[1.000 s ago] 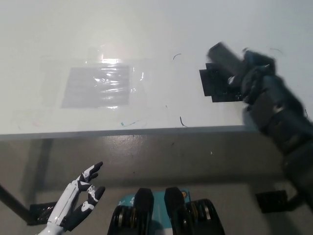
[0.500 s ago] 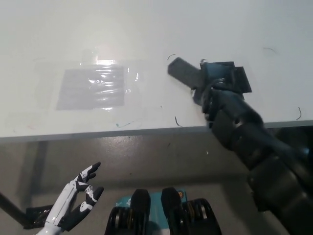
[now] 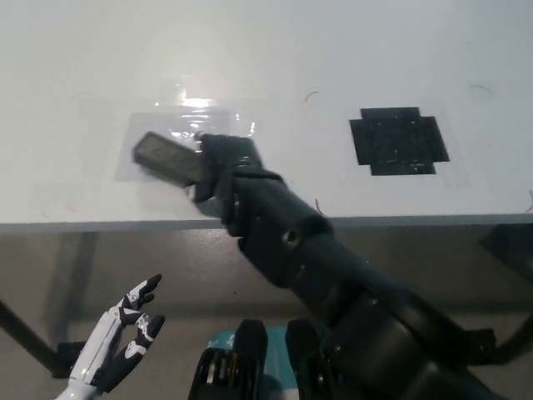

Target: A whiteboard eraser is kept on the black marked spot on the table infront of the robot and the robot uses its right hand to swipe it back and forth on the table twice to clean it

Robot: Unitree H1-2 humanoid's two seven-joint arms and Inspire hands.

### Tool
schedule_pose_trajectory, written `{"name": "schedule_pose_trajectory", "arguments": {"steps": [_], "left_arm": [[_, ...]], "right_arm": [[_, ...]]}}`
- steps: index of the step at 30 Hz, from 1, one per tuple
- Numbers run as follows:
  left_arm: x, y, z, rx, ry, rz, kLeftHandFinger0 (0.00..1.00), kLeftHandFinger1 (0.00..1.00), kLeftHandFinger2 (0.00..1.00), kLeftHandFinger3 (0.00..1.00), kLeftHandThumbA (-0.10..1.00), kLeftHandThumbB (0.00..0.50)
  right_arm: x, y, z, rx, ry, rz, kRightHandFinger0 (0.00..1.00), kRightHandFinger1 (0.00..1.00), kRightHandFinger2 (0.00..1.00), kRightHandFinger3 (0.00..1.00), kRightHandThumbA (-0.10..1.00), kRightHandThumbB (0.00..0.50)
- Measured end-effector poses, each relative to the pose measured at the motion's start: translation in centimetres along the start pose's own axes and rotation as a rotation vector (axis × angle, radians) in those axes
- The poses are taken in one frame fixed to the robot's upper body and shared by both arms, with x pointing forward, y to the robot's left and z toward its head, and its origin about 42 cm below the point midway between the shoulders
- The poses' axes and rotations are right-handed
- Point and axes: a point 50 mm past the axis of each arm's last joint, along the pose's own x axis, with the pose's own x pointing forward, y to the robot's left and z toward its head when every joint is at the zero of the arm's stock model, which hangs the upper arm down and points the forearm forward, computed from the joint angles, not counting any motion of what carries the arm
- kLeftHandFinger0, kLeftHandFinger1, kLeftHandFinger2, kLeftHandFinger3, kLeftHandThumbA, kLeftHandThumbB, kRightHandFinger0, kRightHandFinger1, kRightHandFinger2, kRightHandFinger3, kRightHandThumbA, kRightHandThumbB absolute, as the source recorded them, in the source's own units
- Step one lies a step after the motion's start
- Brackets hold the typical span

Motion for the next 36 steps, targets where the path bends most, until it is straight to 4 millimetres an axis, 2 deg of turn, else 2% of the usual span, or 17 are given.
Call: {"name": "schedule_pose_trajectory", "arguments": {"steps": [3,6,10,12,14,16,18,19,22,23,24,25,26,29,32,33,36], "left_arm": [[0.0,0.0,0.0,0.001,0.001,0.001,1.0,1.0,1.0,1.0,0.81,0.435],[0.0,0.0,0.0,0.0,0.0,0.001,1.0,1.0,1.0,1.0,0.8,0.447],[0.0,-0.1,0.0,-0.002,0.0,0.001,1.0,1.0,1.0,1.0,0.79,0.449],[0.0,-0.1,0.0,-0.003,0.0,0.002,1.0,1.0,1.0,1.0,0.79,0.445],[0.0,-0.1,0.0,-0.004,-0.001,0.002,1.0,1.0,1.0,1.0,0.79,0.443],[0.1,-0.2,0.0,-0.007,-0.001,0.002,1.0,1.0,1.0,1.0,0.79,0.442],[0.0,-0.3,0.0,-0.008,-0.001,0.002,1.0,1.0,1.0,1.0,0.79,0.447],[0.0,-0.3,0.0,-0.008,-0.001,0.002,1.0,1.0,1.0,1.0,0.78,0.448],[0.0,-0.3,0.0,-0.009,0.001,0.002,1.0,1.0,1.0,1.0,0.78,0.449],[0.0,-0.3,-0.1,-0.009,0.002,0.002,1.0,1.0,1.0,1.0,0.79,0.448],[0.0,-0.3,-0.1,-0.01,0.002,0.002,1.0,1.0,1.0,1.0,0.79,0.448],[0.0,-0.4,-0.1,-0.01,0.002,0.002,1.0,1.0,1.0,1.0,0.79,0.449],[0.0,-0.4,0.0,-0.01,0.002,0.002,1.0,1.0,1.0,1.0,0.79,0.45],[0.1,-0.5,0.0,-0.012,0.001,0.0,1.0,1.0,1.0,1.0,0.78,0.441],[0.0,-0.7,0.0,-0.014,0.001,-0.003,1.0,1.0,1.0,1.0,0.78,0.445],[-0.1,-0.8,-0.1,-0.017,0.003,-0.004,1.0,1.0,1.0,1.0,0.78,0.444],[-0.5,-1.4,-0.2,-0.026,0.015,-0.009,1.0,1.0,1.0,1.0,0.78,0.445]], "right_arm": [[0.1,-0.2,-0.5,0.001,0.004,0.004,0.0,0.0,0.12,0.82,0.03,0.178],[0.4,-1.1,-2.4,-0.002,0.03,-0.005,0.04,0.05,0.2,1.0,0.03,0.174],[0.8,-2.6,-7.8,0.002,0.116,-0.03,0.0,0.02,0.2,0.97,0.06,0.147],[0.7,-3.1,-10.7,0.01,0.159,-0.04,0.17,0.23,0.43,0.98,0.14,0.153],[0.5,-4.1,-13.8,0.011,0.199,-0.061,0.0,0.0,0.22,1.0,0.01,0.141],[0.3,-4.6,-16.0,0.014,0.227,-0.074,0.19,0.19,0.35,0.99,0.08,0.149],[-0.2,-5.3,-19.1,0.013,0.267,-0.094,0.58,0.64,0.77,1.0,0.2,0.154],[-0.5,-5.5,-20.3,0.011,0.287,-0.098,0.6,0.67,0.79,1.0,0.22,0.154],[-1.5,-6.3,-24.6,0.007,0.35,-0.118,0.32,0.42,0.59,1.0,0.16,0.162],[-2.0,-6.6,-26.2,0.006,0.374,-0.128,0.33,0.47,0.64,1.0,0.16,0.144],[-2.6,-6.9,-27.9,0.006,0.398,-0.138,0.55,0.76,0.87,1.0,0.21,0.152],[-3.3,-7.3,-29.7,0.002,0.426,-0.148,0.64,0.86,0.94,1.0,0.21,0.159],[-3.8,-7.6,-30.9,0.002,0.445,-0.154,0.43,0.66,0.8,1.0,0.15,0.153],[-6.3,-8.4,-36.1,0.003,0.54,-0.174,0.37,0.53,0.66,1.0,0.21,0.163],[-8.6,-8.9,-40.0,0.016,0.609,-0.196,0.66,0.85,0.91,1.0,0.31,0.163],[-9.4,-9.1,-41.3,0.016,0.63,-0.202,0.96,1.0,1.0,1.0,0.36,0.183],[-11.3,-9.5,-43.9,0.006,0.686,-0.206,1.0,1.0,1.0,1.0,0.35,0.179]]}}
